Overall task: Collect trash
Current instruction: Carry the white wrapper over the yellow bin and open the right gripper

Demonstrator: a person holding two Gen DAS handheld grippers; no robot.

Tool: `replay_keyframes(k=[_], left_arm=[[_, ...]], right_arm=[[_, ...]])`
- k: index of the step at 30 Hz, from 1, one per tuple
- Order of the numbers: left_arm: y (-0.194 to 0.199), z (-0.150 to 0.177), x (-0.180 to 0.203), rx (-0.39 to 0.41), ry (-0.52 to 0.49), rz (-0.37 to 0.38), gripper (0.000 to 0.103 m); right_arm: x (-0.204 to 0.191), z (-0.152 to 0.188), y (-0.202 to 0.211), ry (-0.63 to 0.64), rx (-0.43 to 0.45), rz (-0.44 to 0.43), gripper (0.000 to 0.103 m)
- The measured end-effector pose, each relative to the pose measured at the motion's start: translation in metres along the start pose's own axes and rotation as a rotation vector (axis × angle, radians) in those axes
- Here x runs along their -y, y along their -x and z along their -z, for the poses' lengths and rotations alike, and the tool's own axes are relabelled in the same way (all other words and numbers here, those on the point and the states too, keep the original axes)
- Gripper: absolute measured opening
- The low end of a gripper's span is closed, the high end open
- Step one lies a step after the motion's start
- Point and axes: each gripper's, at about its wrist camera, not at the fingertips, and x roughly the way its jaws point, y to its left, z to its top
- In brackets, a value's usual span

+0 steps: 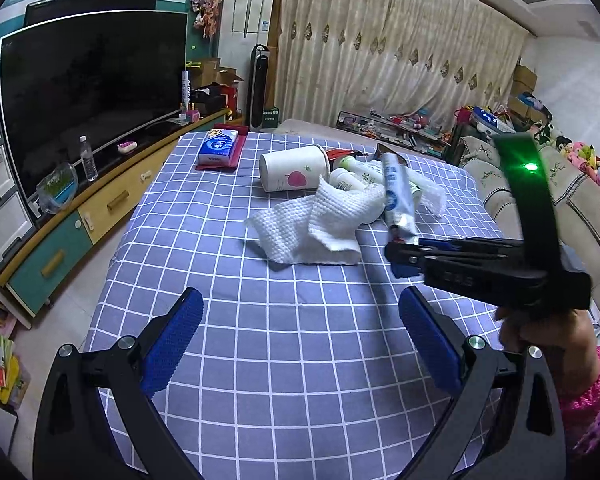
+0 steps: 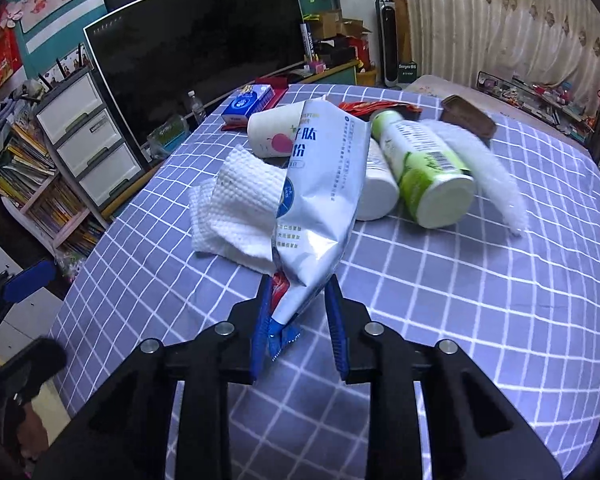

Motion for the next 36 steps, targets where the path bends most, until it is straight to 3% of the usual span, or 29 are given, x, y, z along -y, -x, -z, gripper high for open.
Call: replay_keyframes(k=[10,24,31,36], left_arm=[[-0.002,0.001,0.019,-0.007,-0.043,0.008,0.097],[-0.022,-0.003,0.06,-0.037,-0.089,0.051,0.097],[-0.031,-0.004,0.076,-0.052,-0.123,0.053,0.097],[-0.036,-0.006,0.079,-0.06,-0.127,0.049,0.097]], right_arm=[[0.041,0.025,0.045,-0.051,0.05,0.093,0.026],[0.217,0.092,0.132,-0.353,0.105,0.418,0.026],[0.302,0.142,0.148,-0.515,0.039,0.571,0.026],[0.336,0.166,0.141,-0.578,-0.026,0.606,0.028]])
